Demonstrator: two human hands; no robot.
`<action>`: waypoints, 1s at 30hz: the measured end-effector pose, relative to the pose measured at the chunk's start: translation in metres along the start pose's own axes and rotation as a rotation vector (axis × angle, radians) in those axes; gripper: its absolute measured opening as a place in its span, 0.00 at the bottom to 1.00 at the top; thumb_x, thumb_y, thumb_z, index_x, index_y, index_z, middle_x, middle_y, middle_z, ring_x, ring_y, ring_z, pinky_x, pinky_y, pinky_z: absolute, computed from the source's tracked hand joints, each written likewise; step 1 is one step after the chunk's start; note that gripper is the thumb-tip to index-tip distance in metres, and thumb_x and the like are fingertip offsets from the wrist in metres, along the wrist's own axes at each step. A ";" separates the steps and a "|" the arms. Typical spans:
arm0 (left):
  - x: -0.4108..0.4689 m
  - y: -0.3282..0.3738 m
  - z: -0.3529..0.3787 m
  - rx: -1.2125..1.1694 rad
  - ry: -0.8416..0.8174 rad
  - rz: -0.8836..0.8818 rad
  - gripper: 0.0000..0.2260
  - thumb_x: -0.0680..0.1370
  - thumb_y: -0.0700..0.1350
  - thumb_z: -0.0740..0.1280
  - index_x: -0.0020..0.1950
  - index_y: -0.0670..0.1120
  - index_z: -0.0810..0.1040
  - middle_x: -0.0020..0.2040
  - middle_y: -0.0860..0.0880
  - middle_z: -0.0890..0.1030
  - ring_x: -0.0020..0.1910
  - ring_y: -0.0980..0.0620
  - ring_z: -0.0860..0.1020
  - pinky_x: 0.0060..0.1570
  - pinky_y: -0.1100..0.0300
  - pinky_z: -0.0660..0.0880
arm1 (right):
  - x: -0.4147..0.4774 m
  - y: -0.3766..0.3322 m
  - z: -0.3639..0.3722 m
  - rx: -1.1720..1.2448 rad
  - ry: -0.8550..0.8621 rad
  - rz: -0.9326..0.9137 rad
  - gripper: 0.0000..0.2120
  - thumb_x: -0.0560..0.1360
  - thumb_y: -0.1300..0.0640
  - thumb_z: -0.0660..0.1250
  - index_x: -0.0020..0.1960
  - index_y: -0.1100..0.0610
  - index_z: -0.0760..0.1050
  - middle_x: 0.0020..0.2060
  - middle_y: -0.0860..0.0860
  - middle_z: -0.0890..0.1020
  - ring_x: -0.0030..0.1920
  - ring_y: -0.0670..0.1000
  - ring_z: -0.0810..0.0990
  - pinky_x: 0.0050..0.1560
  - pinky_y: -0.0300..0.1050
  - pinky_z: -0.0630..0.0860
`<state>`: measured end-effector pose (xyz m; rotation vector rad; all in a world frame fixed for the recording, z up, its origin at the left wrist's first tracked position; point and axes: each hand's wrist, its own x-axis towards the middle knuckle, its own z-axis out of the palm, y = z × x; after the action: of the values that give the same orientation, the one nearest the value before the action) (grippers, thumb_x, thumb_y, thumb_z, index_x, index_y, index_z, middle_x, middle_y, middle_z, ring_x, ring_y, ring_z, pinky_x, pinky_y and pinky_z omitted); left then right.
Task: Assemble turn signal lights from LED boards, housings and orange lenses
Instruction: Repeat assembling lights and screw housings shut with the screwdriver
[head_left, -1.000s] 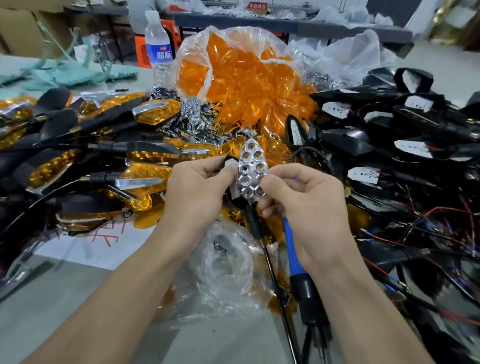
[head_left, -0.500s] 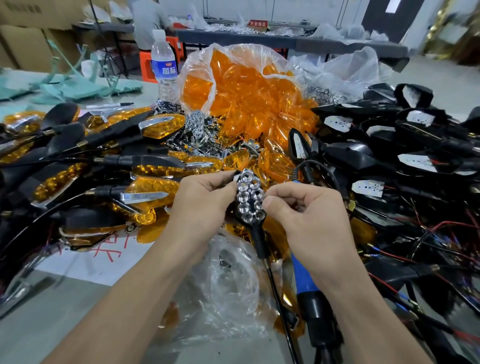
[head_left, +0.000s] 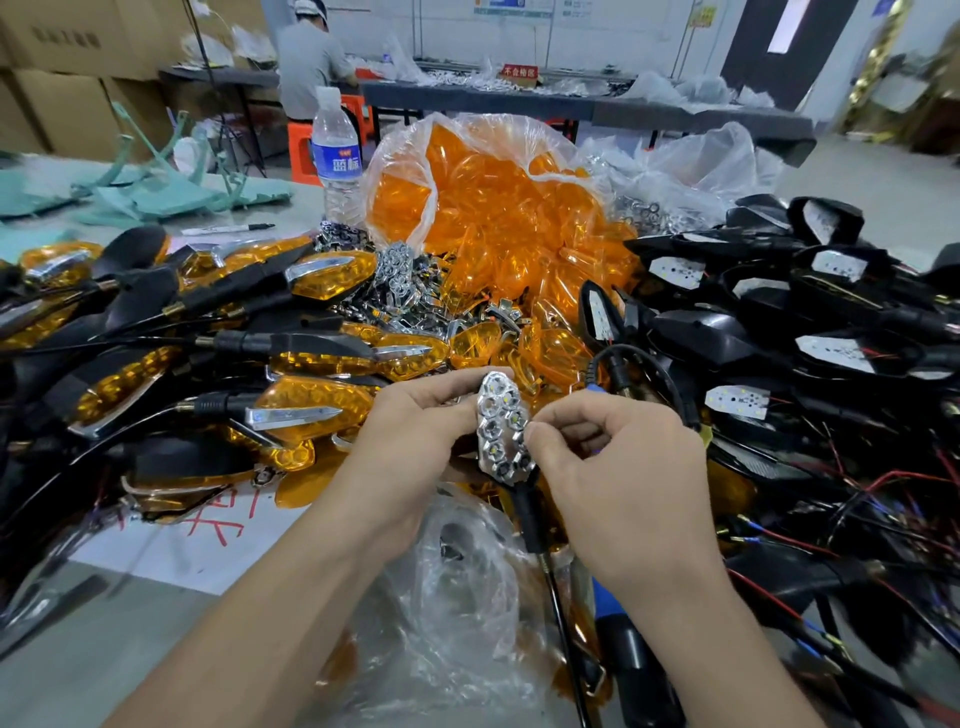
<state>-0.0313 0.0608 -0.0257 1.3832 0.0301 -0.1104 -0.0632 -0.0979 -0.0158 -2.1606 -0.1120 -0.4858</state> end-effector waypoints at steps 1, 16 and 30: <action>0.000 0.000 0.000 -0.010 -0.007 -0.005 0.09 0.75 0.42 0.74 0.54 0.50 0.89 0.48 0.43 0.88 0.42 0.46 0.87 0.36 0.56 0.83 | -0.001 -0.001 0.000 -0.010 0.016 -0.002 0.07 0.74 0.53 0.75 0.37 0.46 0.83 0.34 0.33 0.82 0.38 0.37 0.82 0.38 0.35 0.79; -0.005 0.002 0.000 0.064 -0.007 0.052 0.11 0.83 0.48 0.68 0.51 0.48 0.89 0.46 0.41 0.88 0.40 0.44 0.87 0.35 0.55 0.82 | -0.008 -0.002 0.005 0.141 -0.006 -0.052 0.17 0.75 0.63 0.72 0.55 0.43 0.86 0.44 0.34 0.85 0.50 0.36 0.83 0.50 0.29 0.78; -0.010 0.005 0.001 -0.061 -0.102 -0.069 0.20 0.84 0.55 0.61 0.55 0.42 0.87 0.51 0.39 0.88 0.49 0.40 0.87 0.42 0.50 0.85 | -0.006 0.005 0.002 0.291 -0.142 0.027 0.22 0.75 0.58 0.76 0.50 0.29 0.79 0.49 0.26 0.83 0.55 0.30 0.81 0.55 0.34 0.78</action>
<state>-0.0406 0.0610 -0.0202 1.3146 -0.0040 -0.2356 -0.0664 -0.0990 -0.0232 -1.9058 -0.2178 -0.2809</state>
